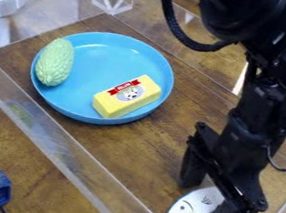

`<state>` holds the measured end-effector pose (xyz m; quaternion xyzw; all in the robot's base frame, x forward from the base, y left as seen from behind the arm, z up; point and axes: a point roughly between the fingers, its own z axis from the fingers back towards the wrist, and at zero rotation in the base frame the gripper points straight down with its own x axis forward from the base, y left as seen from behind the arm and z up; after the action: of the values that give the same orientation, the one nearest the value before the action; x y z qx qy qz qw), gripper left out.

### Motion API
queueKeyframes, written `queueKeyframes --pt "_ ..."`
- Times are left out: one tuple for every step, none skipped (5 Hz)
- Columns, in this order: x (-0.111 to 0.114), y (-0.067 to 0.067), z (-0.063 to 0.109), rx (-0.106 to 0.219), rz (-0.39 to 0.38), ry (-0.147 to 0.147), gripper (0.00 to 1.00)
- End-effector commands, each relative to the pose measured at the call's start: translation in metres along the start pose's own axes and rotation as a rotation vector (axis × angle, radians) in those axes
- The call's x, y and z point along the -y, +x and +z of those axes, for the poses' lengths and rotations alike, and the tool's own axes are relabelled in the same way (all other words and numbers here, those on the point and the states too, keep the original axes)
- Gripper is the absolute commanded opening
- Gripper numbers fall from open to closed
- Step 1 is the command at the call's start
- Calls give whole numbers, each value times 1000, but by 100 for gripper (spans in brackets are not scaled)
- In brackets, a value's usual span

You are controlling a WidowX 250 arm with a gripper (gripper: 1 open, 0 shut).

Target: Put the white object in the blue tray

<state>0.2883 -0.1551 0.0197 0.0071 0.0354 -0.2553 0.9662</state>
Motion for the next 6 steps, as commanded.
queueKeyframes --pt "3 5 5 21 -47 -3 100" --pt "2 7 3 17 -69 -3 100" --pt "2 10 3 12 -87 -4 100" --pt "0 12 2 6 -97 -6 100" --pt "-3 13 1 -2 -105 -8 100" --pt "-6 14 1 -12 -114 -8 100"
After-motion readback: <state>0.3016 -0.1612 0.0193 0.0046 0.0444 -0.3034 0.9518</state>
